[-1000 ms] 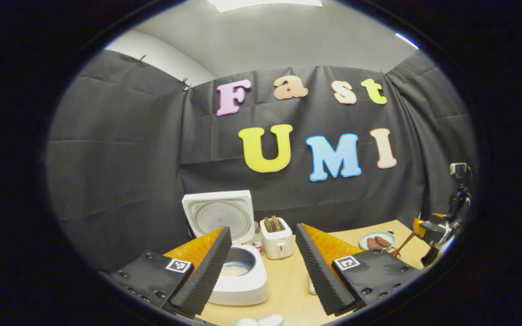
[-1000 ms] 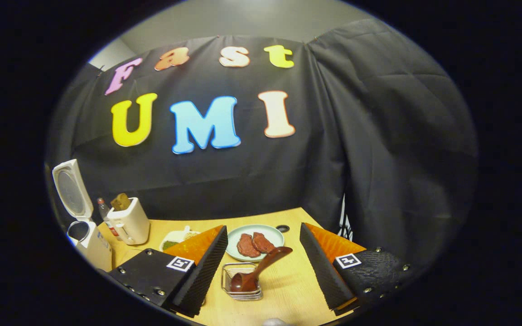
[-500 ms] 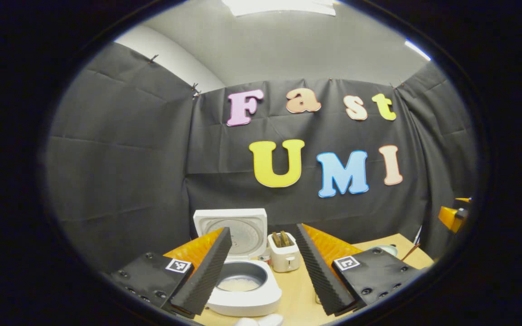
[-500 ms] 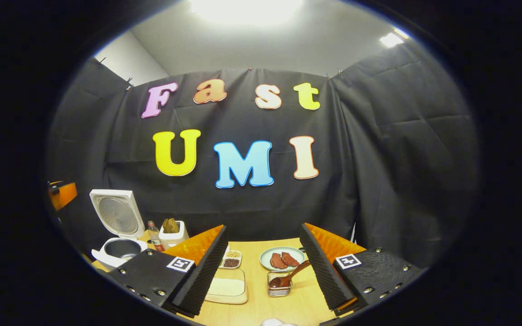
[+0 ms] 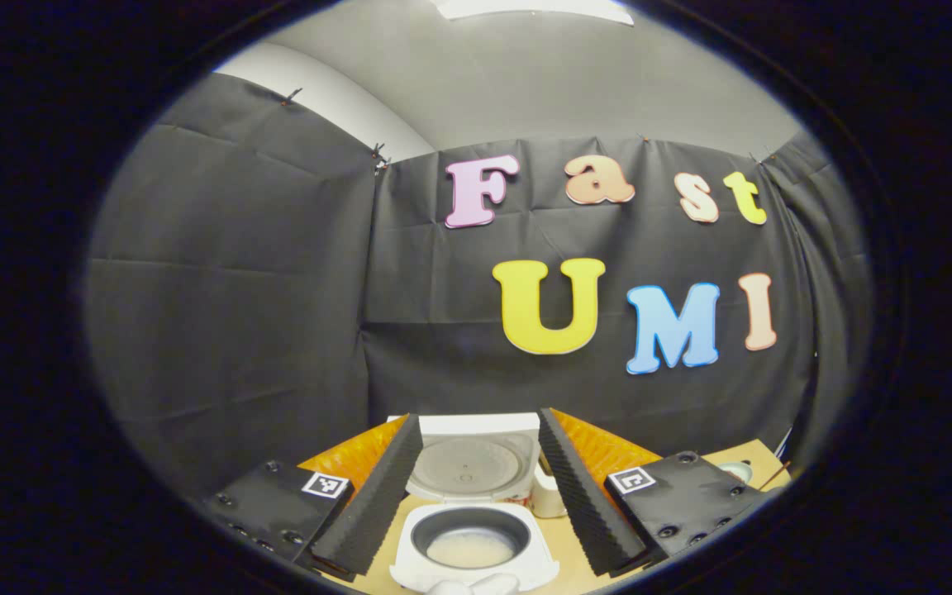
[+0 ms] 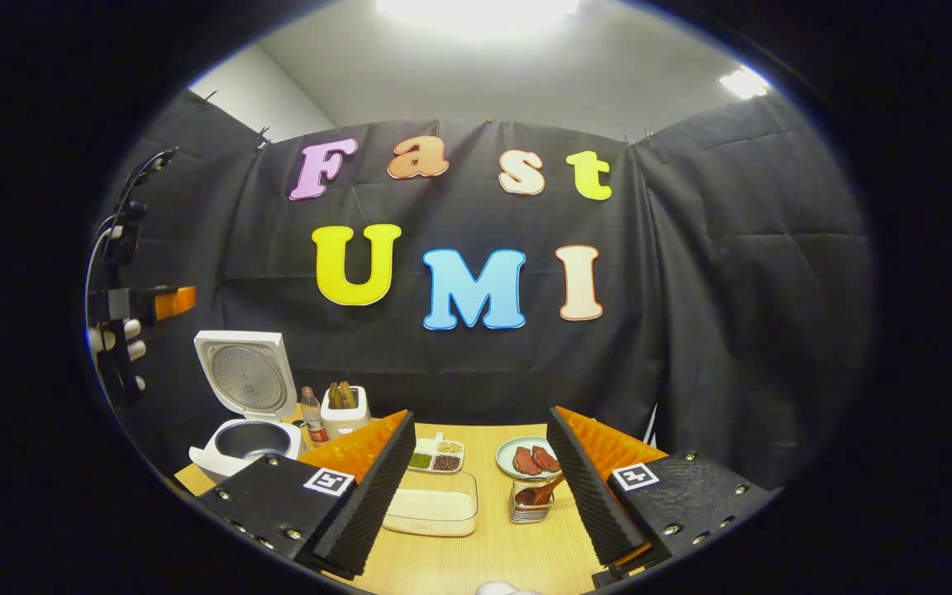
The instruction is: Close the left gripper, press the button to open the rice cooker; take a wooden spoon from the chopstick holder with the right hand, scoop a spoonful of rice and pour it into the rice cooker, then put the wooden spoon back into the chopstick holder.
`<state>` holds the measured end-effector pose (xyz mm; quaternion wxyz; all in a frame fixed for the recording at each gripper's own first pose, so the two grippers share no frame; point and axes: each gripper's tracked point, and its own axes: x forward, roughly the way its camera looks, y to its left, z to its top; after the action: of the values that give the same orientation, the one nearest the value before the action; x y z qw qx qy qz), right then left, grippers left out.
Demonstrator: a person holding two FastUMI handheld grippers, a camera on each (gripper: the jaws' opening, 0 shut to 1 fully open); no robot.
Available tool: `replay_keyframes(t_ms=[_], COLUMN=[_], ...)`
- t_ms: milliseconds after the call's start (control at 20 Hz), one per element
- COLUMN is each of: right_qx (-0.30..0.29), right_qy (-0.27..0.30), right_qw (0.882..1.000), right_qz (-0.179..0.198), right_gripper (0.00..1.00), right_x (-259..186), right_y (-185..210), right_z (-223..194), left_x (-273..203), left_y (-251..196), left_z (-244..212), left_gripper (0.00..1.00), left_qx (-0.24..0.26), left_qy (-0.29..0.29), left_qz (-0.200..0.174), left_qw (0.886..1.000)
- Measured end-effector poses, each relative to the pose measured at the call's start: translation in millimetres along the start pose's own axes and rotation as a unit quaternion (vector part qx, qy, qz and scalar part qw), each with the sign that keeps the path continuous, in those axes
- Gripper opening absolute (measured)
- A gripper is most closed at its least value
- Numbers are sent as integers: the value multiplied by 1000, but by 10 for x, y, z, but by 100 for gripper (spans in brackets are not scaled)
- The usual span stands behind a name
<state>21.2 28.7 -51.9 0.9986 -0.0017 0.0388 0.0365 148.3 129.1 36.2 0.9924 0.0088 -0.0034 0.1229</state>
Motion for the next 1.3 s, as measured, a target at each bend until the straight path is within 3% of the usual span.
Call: replay_keyframes(t_ms=[150, 350, 500, 700, 850, 900, 1150, 1300], right_qx=[-2, -3, -4, -13, -15, -13, -7, -2], right_qy=[20, 56, 81, 91, 96, 99, 109, 106], right_qw=[1000, 998, 997, 996, 995, 995, 994, 994], right_qz=[11, 13, 17, 13, 7, 7, 18, 23], right_gripper=[98, 98, 98, 98, 98, 98, 98, 98], right_x=[28, 31, 38, 45, 62, 54, 52, 41], right_y=[138, 201, 245, 208, 148, 143, 193, 198], right_z=[-125, -395, -567, -608, -635, -665, -723, -680], left_x=[609, 1446, 1994, 2558, 2620, 2560, 2508, 2349], left_y=[32, 0, 0, 75, 134, 134, 112, 89], left_z=[160, 49, -475, -1208, -1314, -1313, -1361, -1394], left_gripper=[97, 95, 96, 98, 100, 95, 95, 99], left_qx=[-11, 20, 2, -9, 1, 4, 3, 1], left_qy=[16, 59, 145, 234, 247, 250, 271, 286], left_qz=[1, 9, 7, 31, 35, 36, 25, 15], left_qw=[1000, 998, 989, 972, 968, 968, 962, 958])
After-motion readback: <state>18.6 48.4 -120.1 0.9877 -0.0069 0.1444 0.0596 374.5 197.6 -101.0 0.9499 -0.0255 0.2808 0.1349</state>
